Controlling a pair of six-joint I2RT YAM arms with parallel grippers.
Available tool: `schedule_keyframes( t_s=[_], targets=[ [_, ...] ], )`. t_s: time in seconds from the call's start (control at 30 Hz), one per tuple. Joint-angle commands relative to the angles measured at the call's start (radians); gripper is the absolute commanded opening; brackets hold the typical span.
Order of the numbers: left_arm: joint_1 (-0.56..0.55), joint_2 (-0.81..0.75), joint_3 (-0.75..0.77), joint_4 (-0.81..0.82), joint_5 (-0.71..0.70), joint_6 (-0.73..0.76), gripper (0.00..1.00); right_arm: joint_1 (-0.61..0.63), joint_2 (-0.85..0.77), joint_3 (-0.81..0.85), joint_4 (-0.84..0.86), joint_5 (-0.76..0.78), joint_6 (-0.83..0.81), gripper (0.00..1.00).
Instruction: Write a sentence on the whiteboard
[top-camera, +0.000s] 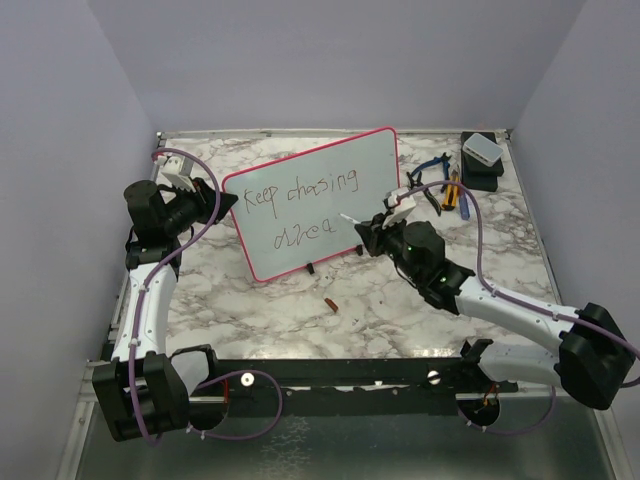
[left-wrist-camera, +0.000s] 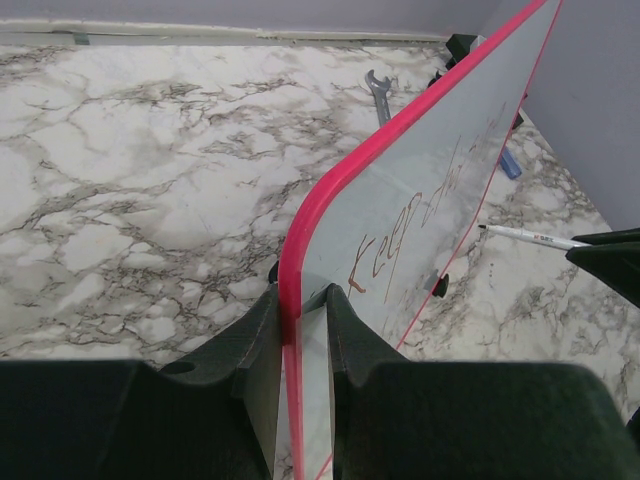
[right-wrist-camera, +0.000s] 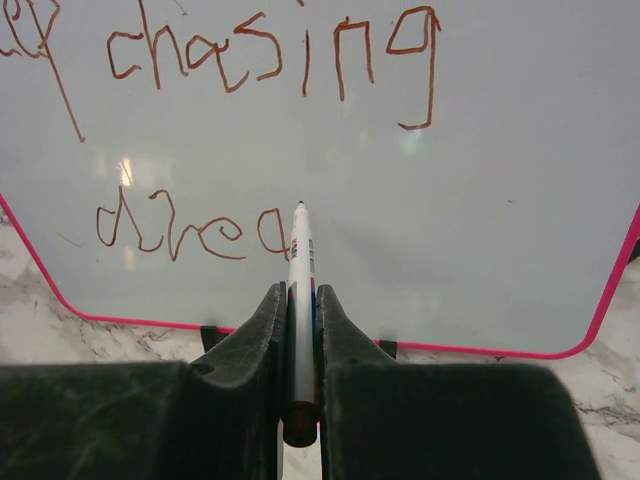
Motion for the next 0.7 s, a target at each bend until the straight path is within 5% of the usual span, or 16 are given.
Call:
schedule_keyframes(
  t_s=[0.0, 0.37, 0.67],
  targets=[
    [0.0, -0.012, -0.021, -0.002, 0.001, 0.008, 0.0, -0.084, -0.002, -0.031, 0.054, -0.185, 0.014, 0.01],
    [0.0, -0.014, -0.025, -0.003, -0.01, 0.01, 0.0, -0.189, -0.014, -0.085, 0.122, -0.415, 0.023, 0.01],
    [0.0, -0.013, -0.026, -0.002, -0.016, 0.012, 0.0, -0.19, 0.034, -0.078, 0.18, -0.431, 0.048, 0.01]
  ],
)
